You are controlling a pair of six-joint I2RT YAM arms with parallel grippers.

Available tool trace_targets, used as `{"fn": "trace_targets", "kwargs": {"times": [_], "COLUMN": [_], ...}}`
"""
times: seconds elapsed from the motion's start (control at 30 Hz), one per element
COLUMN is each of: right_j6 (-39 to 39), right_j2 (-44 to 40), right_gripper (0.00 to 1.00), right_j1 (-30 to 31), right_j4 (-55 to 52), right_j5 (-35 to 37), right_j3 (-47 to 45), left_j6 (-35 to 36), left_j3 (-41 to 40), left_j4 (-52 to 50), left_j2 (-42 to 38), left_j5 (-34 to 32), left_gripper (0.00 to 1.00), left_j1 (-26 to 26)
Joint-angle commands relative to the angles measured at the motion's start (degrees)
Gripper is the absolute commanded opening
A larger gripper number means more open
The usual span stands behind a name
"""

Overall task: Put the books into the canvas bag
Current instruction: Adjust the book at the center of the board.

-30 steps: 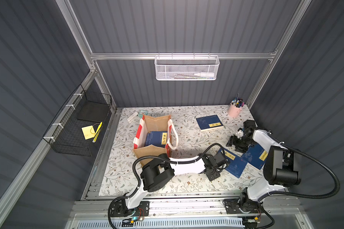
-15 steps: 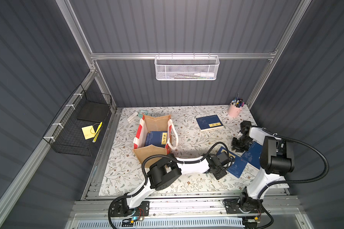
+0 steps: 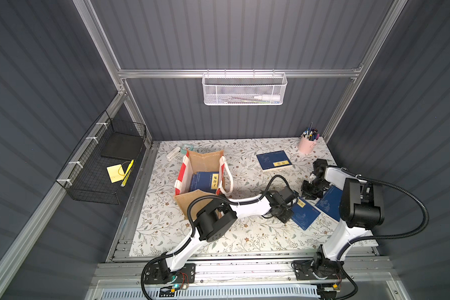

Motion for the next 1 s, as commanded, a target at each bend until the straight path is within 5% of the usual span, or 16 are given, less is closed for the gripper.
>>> {"fn": "trace_targets", "kwargs": {"times": [0.0, 0.17, 0.3, 0.4, 0.57, 0.97], "right_j6": [0.99, 2.06, 3.36, 3.8, 4.92, 13.0], "right_j2": [2.02, 1.99, 0.36, -0.83, -3.24, -18.87], "right_gripper": [0.26, 0.26, 0.29, 0.34, 0.39, 0.47], "right_j1": [1.67, 4.54, 8.3, 8.58, 8.49, 11.76], "right_j4": [-7.09, -7.12, -7.19, -7.11, -6.51, 6.17], "right_j5": [-5.9, -8.05, -6.01, -3.74, -1.33, -13.44], "right_j3": [-0.23, -0.01, -0.95, -1.58, -1.84, -15.85], "left_j6": [-1.77, -2.81, -5.6, -7.03, -9.72, -20.41], "left_j3": [3.97, 8.72, 5.52, -0.15, -3.87, -10.35], "left_j4": [-0.82, -3.1, -2.65, -0.03, -0.63, 2.17], "left_j2": [5.23, 6.97, 3.86, -0.54, -3.74, -5.12], "left_j5": [-2.35, -0.87, 0.53, 1.34, 4.86, 15.02], "left_gripper": [0.06, 0.09, 0.38, 0.5, 0.55, 0.62], "left_j1": [4.64, 9.51, 13.42, 15.53, 16.93, 16.99]}}
